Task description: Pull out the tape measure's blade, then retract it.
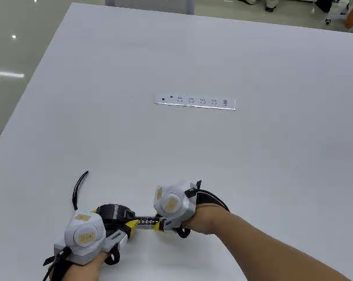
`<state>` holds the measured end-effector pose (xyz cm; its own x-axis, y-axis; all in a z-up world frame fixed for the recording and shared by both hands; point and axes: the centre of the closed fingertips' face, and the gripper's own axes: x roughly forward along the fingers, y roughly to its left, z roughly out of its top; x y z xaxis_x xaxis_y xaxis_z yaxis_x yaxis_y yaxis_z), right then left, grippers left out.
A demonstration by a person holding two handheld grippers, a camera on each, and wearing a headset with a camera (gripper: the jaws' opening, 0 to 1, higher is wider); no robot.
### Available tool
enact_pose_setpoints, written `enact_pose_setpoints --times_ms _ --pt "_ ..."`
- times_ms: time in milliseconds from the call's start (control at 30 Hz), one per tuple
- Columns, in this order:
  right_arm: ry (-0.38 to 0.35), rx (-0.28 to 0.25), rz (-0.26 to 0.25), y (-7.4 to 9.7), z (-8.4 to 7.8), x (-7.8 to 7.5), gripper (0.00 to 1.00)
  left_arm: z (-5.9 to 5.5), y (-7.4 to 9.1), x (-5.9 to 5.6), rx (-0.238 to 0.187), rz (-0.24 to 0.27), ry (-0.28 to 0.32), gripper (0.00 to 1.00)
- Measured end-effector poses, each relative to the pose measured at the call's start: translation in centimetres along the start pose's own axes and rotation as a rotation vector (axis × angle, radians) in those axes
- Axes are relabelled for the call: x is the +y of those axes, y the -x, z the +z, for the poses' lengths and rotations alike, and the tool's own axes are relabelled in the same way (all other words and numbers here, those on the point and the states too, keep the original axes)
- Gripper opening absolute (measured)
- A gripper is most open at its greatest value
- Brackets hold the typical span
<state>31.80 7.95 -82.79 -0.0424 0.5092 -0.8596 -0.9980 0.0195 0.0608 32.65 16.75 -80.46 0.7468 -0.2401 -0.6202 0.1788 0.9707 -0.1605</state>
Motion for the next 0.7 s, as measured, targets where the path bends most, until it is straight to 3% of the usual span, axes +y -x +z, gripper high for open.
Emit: enact_pose_setpoints --times_ms 700 --pt "-0.01 -0.044 0.03 -1.3 2.0 0.3 0.14 0.0 0.1 0.1 0.002 -0.011 0.016 0.6"
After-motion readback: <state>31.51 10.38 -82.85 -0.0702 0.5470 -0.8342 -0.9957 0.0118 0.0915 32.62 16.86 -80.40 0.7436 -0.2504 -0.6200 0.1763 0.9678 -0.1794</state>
